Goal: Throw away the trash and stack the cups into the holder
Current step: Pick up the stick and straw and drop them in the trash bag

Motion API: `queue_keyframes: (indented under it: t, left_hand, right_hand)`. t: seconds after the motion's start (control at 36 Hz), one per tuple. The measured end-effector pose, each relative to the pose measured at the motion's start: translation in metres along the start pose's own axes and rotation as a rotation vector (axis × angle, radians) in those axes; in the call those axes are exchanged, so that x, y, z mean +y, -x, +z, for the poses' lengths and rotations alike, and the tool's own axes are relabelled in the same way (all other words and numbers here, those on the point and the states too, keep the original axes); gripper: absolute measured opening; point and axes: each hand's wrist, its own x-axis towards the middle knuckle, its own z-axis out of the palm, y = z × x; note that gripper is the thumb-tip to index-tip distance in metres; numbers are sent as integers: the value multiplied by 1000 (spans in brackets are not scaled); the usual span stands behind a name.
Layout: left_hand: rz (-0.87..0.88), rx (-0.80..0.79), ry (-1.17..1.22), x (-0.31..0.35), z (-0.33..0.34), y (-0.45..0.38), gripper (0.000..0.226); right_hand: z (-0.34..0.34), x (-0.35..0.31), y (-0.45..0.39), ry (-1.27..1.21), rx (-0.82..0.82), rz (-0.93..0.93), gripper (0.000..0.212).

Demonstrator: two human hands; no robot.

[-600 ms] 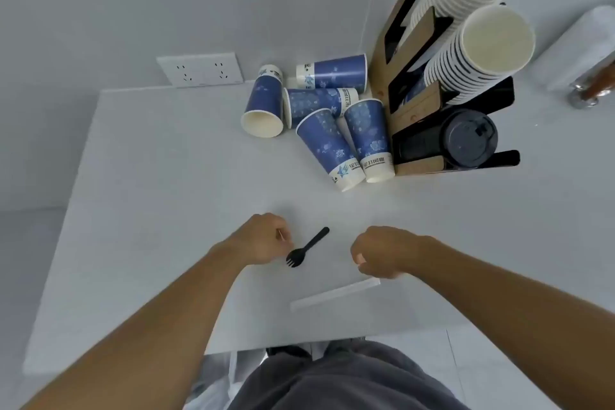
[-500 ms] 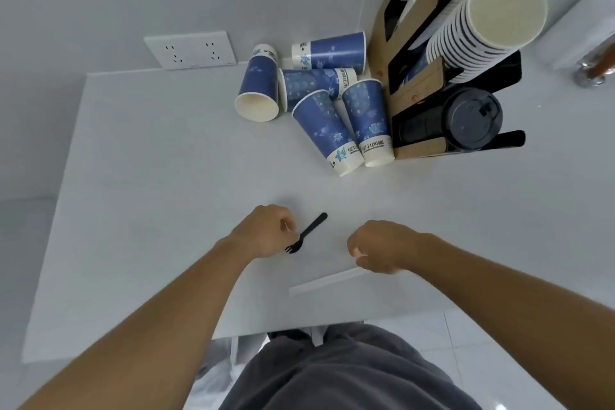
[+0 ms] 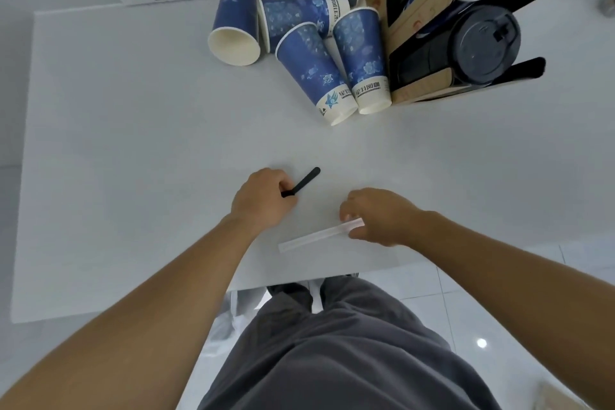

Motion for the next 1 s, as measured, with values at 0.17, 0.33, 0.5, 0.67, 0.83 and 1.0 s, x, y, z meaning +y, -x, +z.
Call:
queue_keyframes:
  t: [0.17,0.33,0.5,0.67,0.83,1.0]
  left_hand:
    - [-46,8,51,4,2,-1,5]
    - [-86,26,83,2,4,2,5]
    - [-109,33,153,0,4,5,11]
    - [-129,74,231,2,1,21,11]
    - [-223,158,330,2,6,53,8]
    - [-299,222,438,-9,11,93,9]
  right_hand:
    - [6,5,0,-17,-1,-1,15]
    - [8,4,0,-31,-38,17,12]
    - [8,4,3,-52,-71,14,13]
    - [6,11,18,-125,-28,-15,11]
    - [6,26,30,-168,-32,-52,26]
    - [10,32,28,-191,-77,-75,23]
